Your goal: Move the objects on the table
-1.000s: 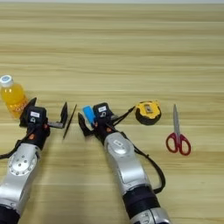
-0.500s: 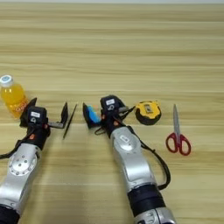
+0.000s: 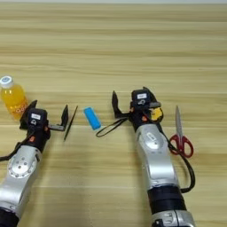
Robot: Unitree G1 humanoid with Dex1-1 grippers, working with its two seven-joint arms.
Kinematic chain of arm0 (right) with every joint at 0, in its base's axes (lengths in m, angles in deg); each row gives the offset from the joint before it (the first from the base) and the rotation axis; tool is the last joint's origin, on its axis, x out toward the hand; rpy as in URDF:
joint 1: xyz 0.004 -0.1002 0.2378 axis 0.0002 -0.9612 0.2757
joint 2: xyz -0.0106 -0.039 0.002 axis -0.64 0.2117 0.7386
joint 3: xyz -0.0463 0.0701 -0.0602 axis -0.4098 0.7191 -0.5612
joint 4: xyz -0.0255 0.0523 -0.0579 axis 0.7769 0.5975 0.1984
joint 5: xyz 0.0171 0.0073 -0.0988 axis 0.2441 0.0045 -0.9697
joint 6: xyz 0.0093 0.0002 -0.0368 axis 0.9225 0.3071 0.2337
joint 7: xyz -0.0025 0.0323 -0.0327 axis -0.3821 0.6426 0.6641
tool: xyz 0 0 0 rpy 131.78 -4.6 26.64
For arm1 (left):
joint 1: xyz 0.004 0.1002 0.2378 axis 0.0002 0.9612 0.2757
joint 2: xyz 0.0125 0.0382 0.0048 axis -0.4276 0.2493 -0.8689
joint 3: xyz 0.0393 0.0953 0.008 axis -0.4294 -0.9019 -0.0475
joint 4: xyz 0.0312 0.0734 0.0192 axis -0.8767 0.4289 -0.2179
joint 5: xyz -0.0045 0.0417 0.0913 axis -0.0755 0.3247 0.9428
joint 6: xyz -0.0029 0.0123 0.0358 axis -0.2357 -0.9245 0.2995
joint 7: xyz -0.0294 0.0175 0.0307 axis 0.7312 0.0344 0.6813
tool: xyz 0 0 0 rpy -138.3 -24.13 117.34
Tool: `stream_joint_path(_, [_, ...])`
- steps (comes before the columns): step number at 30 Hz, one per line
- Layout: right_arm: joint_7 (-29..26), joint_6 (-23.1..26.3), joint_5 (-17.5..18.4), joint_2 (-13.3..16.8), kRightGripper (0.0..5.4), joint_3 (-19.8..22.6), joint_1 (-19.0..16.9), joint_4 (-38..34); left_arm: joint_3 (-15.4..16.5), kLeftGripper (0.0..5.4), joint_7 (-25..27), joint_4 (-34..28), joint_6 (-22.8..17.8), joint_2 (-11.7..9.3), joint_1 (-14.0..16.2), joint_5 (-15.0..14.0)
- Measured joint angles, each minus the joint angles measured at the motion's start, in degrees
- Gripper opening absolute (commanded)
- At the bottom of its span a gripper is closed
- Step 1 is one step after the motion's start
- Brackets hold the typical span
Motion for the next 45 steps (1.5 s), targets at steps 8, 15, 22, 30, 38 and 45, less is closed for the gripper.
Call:
stream_joint_path(8, [0.86,-1.31,1.53,2.79,5.39,4.80,0.00,0.74,-0.16,5.40,0.08,-1.02,-1.00,-0.22,0.55,0.02])
stream_joint_path(15, [0.93,-1.54,1.94,2.91,5.39,5.40,0.00,1.77,-2.10,5.40,1.50,-6.58,-5.75,-0.29,4.03,-0.01])
stream_joint_path(22, [1.97,-1.54,2.04,2.80,5.39,5.55,-0.01,1.66,-5.11,5.40,2.09,-11.79,-13.02,-1.11,7.87,2.40])
stream_joint_path(30, [3.17,-1.54,2.23,2.70,5.39,6.13,0.00,1.00,-7.45,5.40,2.71,-13.69,-19.31,-3.28,9.74,6.25])
stream_joint_path(38, [3.40,-1.47,2.39,2.56,5.39,6.55,0.00,0.48,-7.79,5.40,3.09,-11.54,-20.14,-3.69,9.30,6.36])
stream_joint_path(45, [3.49,-1.35,2.39,2.16,5.39,6.48,-0.01,-0.07,-7.09,5.40,3.89,-8.02,-19.20,-3.28,6.73,5.63])
